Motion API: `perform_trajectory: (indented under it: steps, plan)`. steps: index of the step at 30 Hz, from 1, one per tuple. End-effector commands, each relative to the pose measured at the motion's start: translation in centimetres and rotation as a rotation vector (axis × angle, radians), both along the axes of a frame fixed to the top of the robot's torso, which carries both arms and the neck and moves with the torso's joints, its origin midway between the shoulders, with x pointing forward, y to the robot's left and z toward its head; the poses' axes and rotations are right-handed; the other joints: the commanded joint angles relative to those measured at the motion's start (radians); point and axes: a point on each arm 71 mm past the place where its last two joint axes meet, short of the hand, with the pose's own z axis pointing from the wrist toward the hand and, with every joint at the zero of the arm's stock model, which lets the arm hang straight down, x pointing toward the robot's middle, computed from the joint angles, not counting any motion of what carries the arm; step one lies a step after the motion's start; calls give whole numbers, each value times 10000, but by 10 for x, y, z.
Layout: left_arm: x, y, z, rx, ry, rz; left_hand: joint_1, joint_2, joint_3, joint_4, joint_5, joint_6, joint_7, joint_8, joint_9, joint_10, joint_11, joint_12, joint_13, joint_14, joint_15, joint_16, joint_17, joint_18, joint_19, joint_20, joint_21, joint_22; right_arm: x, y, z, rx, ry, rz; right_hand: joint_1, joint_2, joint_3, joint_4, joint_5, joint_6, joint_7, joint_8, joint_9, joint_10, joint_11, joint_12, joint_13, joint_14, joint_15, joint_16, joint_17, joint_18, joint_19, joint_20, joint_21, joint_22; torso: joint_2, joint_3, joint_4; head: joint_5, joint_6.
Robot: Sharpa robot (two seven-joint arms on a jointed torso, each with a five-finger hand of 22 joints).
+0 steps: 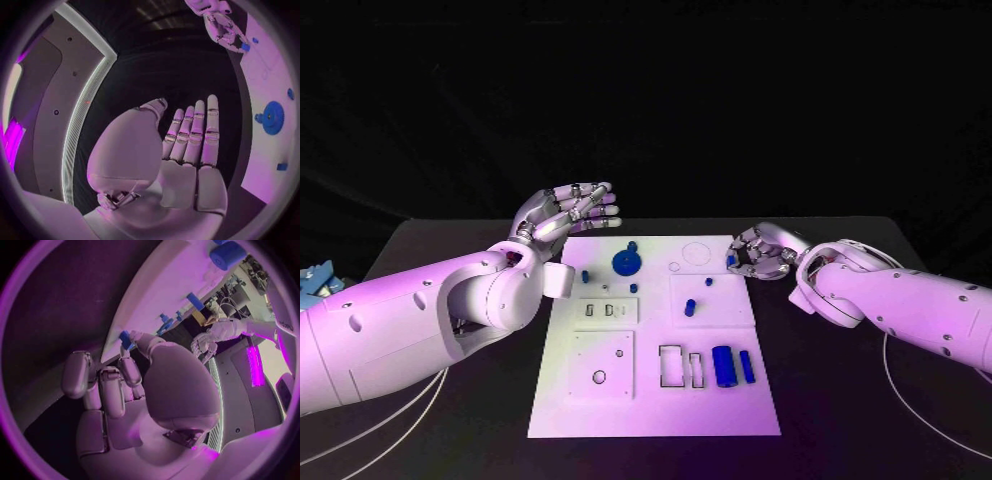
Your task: Assemble the parts on the task board
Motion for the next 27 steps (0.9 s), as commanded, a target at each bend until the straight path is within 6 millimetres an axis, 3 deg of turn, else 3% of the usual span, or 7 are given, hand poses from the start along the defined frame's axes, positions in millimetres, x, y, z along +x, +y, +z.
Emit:
perform_trajectory:
  steps: [1, 9, 14, 19, 22, 27]
  plan:
    - [0, -2, 1, -63, -50, -169, -6, -70, 44, -12, -50, 66, 415, 21, 11, 69, 7, 26, 6, -57, -18, -66, 16, 33, -15, 12, -69, -12, 0, 0, 1, 66, -232, -139, -9, 165, 34, -58, -2, 112, -31, 153, 91, 52, -75, 89, 59, 742, -114, -14, 1331, 97, 23, -78, 95, 50, 5, -2, -3, 8, 4]
    - [0, -1, 1, -56, -49, -151, -6, -70, 44, -12, -50, 66, 415, 21, 11, 69, 7, 26, 6, -57, -18, -66, 16, 33, -15, 12, -69, -12, -1, 1, 6, 290, -679, -537, 42, 518, 330, -196, -104, 86, -113, 472, 273, 132, -158, 101, 110, 774, -198, 11, 1443, 58, 139, -172, 220, 210, -19, -8, -7, 24, -11]
    - [2, 2, 0, -30, -55, -77, 4, -63, 76, -23, -48, 66, 423, 14, 9, 68, 12, 10, 1, -52, -18, -74, 23, 35, -15, 13, -71, -17, -8, 9, 9, 448, -747, -606, -5, 592, 380, -194, -93, 65, -124, 547, 320, 121, -166, 78, 87, 795, -207, 36, 1528, 38, 194, -183, 290, 286, -35, -21, -3, 27, 4]
    - [3, 7, -1, 22, -49, 56, 2, -61, 82, -23, -49, 70, 422, 14, 9, 74, 12, 9, 1, -51, -18, -76, 25, 35, -15, 13, -71, -18, -17, 28, 17, 352, -751, -422, -85, 643, 409, -177, -110, 15, -130, 606, 359, 114, -173, 55, 63, 802, -214, 44, 1556, 48, 175, -191, 253, 259, -48, -2, -54, 194, -8]
    - [4, 9, -3, 49, -31, 124, -29, -76, 134, -18, -55, 116, 418, 18, 12, 230, -11, 50, 20, -8, -32, -79, 52, 39, -13, 13, -74, -31, -24, 44, 22, 349, -731, -227, -101, 650, 415, -175, -118, -3, -130, 612, 364, 104, -173, 43, 49, 804, -215, 46, 1563, 48, 174, -192, 251, 260, -76, -36, -67, 261, -6]
    - [5, 11, -5, 74, 3, 185, -62, -100, 199, -15, -58, 170, 399, 21, 15, 419, -45, 94, 38, 59, -56, -72, 91, 45, -7, 3, -75, -44, -38, 78, 30, 403, -759, 296, -129, 664, 426, -168, -115, -21, -131, 627, 374, 93, -173, 27, 30, 809, -215, 52, 1581, 41, 196, -194, 280, 289, -117, -126, -59, 329, -28]
